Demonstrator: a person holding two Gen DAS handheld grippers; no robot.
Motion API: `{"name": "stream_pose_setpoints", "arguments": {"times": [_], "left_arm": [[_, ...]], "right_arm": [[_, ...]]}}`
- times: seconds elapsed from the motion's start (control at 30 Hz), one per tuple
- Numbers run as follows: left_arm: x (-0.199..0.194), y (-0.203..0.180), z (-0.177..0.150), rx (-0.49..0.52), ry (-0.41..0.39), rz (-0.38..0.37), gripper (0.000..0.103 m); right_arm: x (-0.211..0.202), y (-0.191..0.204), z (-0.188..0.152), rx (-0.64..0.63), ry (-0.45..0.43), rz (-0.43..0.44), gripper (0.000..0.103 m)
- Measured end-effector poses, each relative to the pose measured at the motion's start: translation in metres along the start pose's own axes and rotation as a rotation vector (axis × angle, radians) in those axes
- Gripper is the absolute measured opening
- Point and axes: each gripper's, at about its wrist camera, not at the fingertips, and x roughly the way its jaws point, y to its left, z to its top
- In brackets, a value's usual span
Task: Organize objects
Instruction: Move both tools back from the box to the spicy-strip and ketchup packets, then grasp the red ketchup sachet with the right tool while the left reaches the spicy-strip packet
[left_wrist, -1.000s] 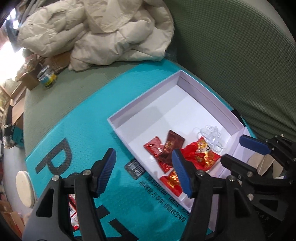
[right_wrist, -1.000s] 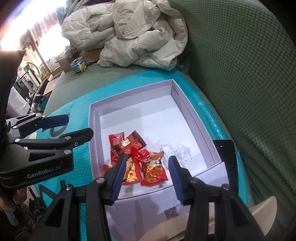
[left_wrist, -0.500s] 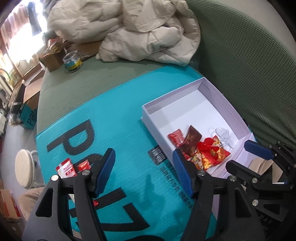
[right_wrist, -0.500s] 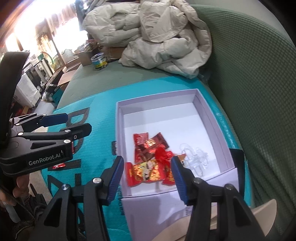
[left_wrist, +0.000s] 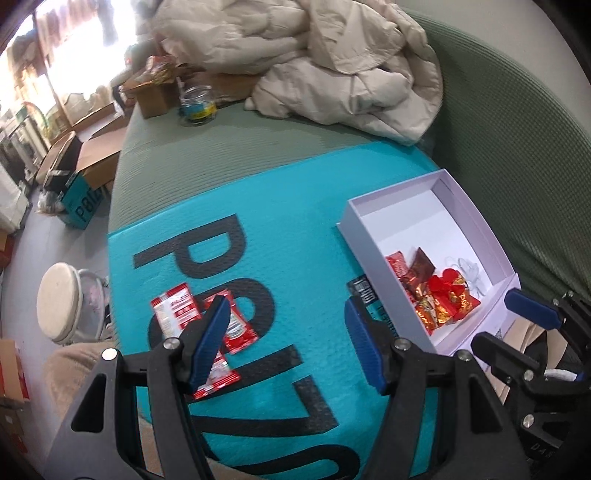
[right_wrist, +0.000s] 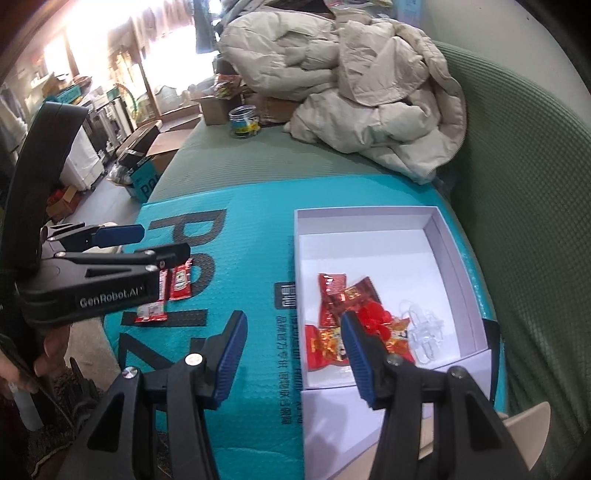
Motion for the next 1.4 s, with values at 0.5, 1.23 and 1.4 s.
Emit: {"name": "stream_pose_setpoints", "arguments": {"times": [0.5, 1.23, 1.4], "left_arm": [[-0.001, 0.058, -0.018, -0.099, 0.016, 0.040, 0.063], [0.056, 0.139, -0.037, -0.274, 0.162, 0.009, 0.063], [0.072, 0.141, -0.045, -0.237, 0.219, 0.039, 0.063]], "right_arm": [[0.008, 0.057, 0.004, -0.113, 0.030, 0.031, 0.054], [0.092, 0.108, 0.023, -0.109, 0.108, 0.093, 0.054], [0.114, 0.114, 0.018, -0.127, 0.144, 0.070, 0.054]]}}
